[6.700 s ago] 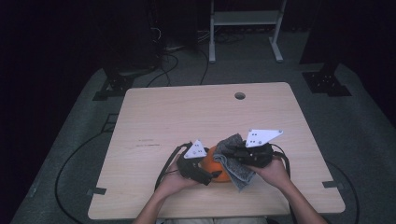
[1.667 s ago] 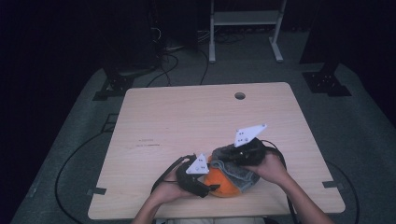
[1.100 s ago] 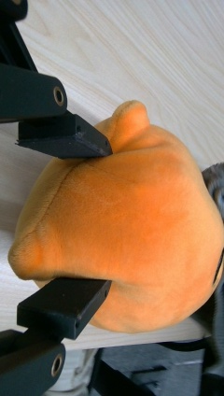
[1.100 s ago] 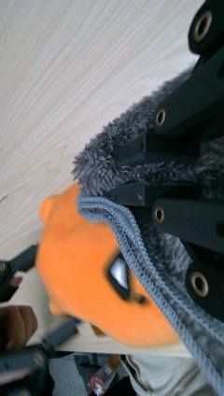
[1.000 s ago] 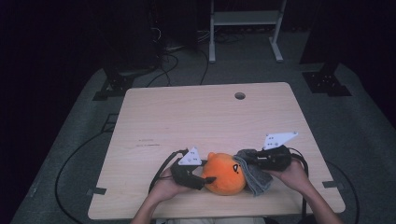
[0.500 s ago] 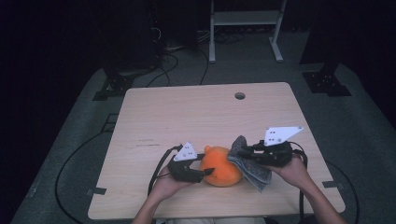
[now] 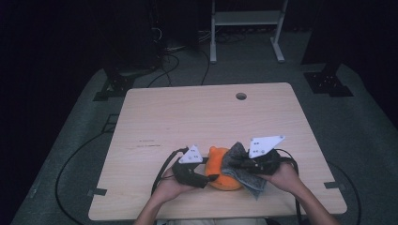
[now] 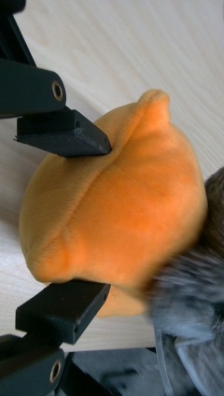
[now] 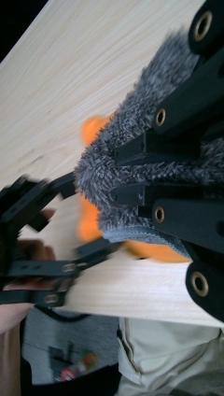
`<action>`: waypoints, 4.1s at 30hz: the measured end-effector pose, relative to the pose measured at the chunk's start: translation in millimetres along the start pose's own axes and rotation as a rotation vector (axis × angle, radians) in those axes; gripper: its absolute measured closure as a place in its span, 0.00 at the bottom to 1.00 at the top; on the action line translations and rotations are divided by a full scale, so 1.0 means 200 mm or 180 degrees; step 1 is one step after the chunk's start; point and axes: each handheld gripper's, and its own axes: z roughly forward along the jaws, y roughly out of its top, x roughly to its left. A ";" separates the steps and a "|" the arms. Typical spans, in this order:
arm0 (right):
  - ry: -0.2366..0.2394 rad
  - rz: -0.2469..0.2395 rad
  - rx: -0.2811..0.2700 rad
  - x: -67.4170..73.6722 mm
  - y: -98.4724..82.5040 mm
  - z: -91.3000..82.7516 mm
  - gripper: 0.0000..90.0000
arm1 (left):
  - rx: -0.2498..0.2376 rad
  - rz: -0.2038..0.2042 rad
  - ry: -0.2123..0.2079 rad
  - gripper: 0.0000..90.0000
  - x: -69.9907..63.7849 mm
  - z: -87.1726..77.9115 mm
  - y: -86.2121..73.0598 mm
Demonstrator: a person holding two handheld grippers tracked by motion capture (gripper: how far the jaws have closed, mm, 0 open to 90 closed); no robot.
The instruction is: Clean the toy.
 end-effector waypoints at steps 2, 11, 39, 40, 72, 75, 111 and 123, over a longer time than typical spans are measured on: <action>0.0050 -0.0052 -0.0052 0.00 0.05 0.02 0.90 | 0.0021 0.0037 0.0009 0.38 -0.01 0.01 0.00; 0.0089 0.0055 0.0006 -0.02 -0.05 0.05 0.90 | 0.0121 -0.0125 -0.0032 0.39 0.04 0.02 -0.06; -0.0554 0.1125 -0.0107 -0.20 -0.58 -0.42 0.61 | -0.0359 -0.0023 -0.0050 0.16 0.07 -0.09 0.02; -0.0531 0.1136 -0.0139 -0.20 -0.59 -0.41 0.59 | -0.0354 0.0017 -0.0050 0.14 0.06 -0.08 0.03; -0.0478 0.1183 -0.0554 -0.18 -0.57 -0.35 0.48 | -0.0191 0.0129 0.0555 0.49 0.20 0.11 0.26; -0.0486 0.1185 -0.0526 -0.18 -0.57 -0.33 0.47 | -0.0179 0.0069 0.0637 0.48 0.26 0.12 0.27; -0.0597 0.1366 -0.0475 -0.18 -0.62 -0.28 0.38 | -0.0238 -0.0404 0.0675 0.08 0.31 -0.04 0.10; -0.0627 0.1382 -0.0468 -0.16 -0.62 -0.27 0.36 | -0.0275 -0.0430 0.0748 0.07 0.27 -0.15 0.00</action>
